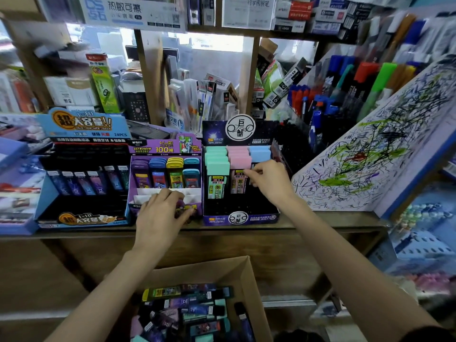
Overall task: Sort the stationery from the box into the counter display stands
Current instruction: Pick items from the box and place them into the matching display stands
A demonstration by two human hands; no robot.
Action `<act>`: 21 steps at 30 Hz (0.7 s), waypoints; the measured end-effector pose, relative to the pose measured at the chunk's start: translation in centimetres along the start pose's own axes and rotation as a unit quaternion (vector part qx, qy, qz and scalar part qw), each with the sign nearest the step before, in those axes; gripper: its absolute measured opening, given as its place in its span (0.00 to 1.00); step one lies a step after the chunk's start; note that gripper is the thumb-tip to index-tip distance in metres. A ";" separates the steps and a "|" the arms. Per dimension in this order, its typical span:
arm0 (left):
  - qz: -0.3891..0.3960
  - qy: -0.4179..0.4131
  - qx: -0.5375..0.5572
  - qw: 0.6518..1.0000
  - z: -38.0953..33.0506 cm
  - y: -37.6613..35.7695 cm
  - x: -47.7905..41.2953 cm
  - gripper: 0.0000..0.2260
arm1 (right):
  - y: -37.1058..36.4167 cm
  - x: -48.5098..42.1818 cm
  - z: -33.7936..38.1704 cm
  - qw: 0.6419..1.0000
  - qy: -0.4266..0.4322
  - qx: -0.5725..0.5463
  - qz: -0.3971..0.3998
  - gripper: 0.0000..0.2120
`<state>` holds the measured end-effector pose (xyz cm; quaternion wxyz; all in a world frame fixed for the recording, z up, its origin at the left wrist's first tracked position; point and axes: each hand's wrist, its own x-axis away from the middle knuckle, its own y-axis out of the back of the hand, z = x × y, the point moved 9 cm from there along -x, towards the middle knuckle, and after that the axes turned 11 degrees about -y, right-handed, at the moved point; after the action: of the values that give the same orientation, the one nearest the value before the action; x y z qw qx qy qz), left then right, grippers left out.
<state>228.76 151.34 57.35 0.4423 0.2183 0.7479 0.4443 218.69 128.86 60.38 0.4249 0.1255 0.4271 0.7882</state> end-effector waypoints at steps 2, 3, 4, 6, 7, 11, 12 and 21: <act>-0.013 0.004 0.036 0.999 0.0 0.4 0.3 0.14 | 0.6 0.4 -0.1 0.999 -0.010 0.033 -0.007 0.18; -0.028 -0.001 0.062 0.998 -0.1 0.8 0.6 0.13 | 1.1 0.7 -0.1 0.999 -0.011 0.040 -0.013 0.17; -0.045 -0.013 0.082 0.996 -0.3 1.3 1.1 0.12 | 1.5 1.3 -0.1 0.999 -0.007 0.040 -0.018 0.16; -0.066 -0.039 0.113 0.991 -0.8 2.1 2.6 0.10 | 2.2 2.9 0.1 0.999 0.013 0.029 -0.018 0.14; -0.069 -0.049 0.129 0.988 -1.0 2.4 3.5 0.10 | 2.4 4.0 0.3 0.999 0.026 0.019 -0.010 0.13; -0.014 -0.092 0.196 0.976 -0.9 1.3 7.9 0.09 | 0.9 10.0 0.3 0.996 0.067 -0.014 0.050 0.08; 0.021 -0.092 0.207 0.974 -0.5 0.3 9.2 0.10 | -0.1 11.5 0.1 0.995 0.076 -0.016 0.069 0.07; 0.221 0.069 0.253 0.939 5.5 -10.6 23.9 0.14 | -16.4 23.3 -8.0 0.945 -0.023 0.045 0.324 0.09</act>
<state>221.88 165.72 35.93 0.2107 0.4513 0.7974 0.3408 209.26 146.89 38.90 0.1503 0.2942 0.3888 0.8601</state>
